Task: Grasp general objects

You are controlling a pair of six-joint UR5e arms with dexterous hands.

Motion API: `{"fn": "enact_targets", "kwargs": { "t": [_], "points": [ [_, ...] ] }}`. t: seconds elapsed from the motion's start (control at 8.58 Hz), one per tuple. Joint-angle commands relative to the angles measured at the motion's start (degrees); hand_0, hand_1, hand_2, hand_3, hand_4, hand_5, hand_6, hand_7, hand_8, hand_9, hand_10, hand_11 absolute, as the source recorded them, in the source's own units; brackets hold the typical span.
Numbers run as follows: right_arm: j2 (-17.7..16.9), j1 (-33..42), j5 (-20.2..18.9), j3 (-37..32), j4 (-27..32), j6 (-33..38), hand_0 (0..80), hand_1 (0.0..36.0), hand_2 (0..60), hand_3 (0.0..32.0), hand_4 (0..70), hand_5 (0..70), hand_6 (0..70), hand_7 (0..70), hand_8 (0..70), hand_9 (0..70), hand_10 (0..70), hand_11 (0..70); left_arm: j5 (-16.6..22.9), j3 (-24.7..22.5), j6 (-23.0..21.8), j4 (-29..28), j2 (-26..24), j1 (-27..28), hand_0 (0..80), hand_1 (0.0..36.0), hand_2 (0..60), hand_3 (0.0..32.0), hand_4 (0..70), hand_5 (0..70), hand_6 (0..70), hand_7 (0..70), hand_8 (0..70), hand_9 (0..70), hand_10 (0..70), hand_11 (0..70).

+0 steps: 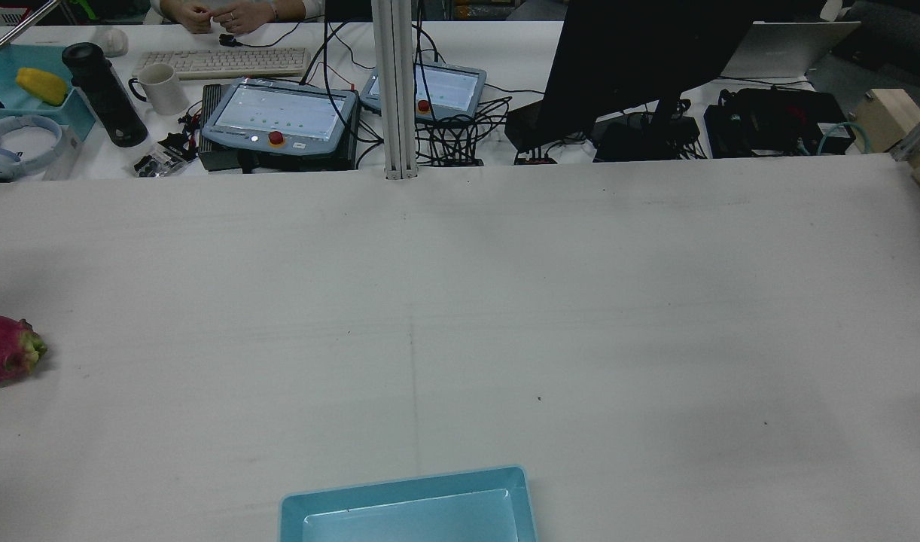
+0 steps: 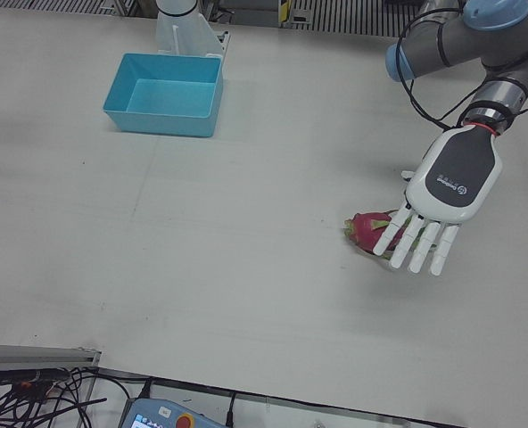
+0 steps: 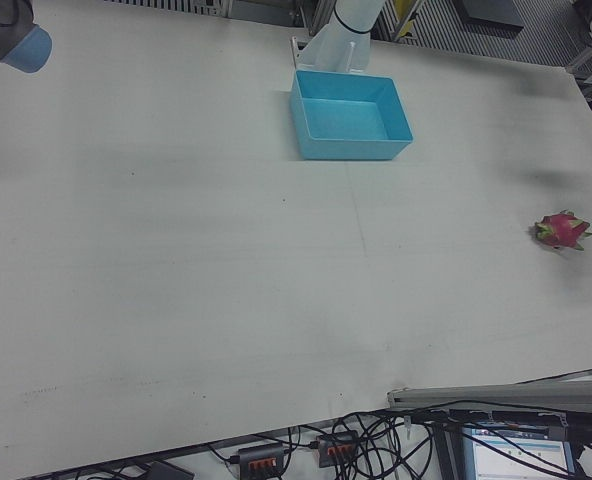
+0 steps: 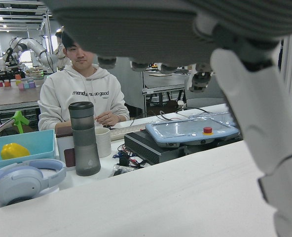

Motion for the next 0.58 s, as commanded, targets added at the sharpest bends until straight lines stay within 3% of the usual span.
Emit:
{"fn": "enact_targets", "kwargs": {
  "t": [0.0,0.12,0.47],
  "points": [
    [0.00,-0.03,0.00,-0.06,0.00,0.00,0.0,0.0,0.0,0.0,0.0,0.0,0.0,0.0,0.0,0.0,0.0,0.0,-0.24,4.36,2.76,-0.78,0.11,0.50,62.7,26.2,3.6,7.2,4.5,0.0,0.0,0.5,0.0,0.0,0.3,3.6],
    [0.00,-0.03,0.00,-0.06,0.00,0.00,0.0,0.0,0.0,0.0,0.0,0.0,0.0,0.0,0.0,0.0,0.0,0.0,-0.33,6.38,2.76,-1.31,0.11,1.72,62.7,25.9,3.7,5.8,5.2,0.0,0.0,0.9,0.0,0.0,0.4,3.7],
    [0.00,-0.03,0.00,-0.06,0.00,0.00,0.0,0.0,0.0,0.0,0.0,0.0,0.0,0.0,0.0,0.0,0.0,0.0,0.11,10.00,2.93,-0.88,0.11,2.00,61.2,24.9,2.6,7.6,4.4,0.0,0.0,0.7,0.0,0.0,0.6,3.9]
  ]
}}
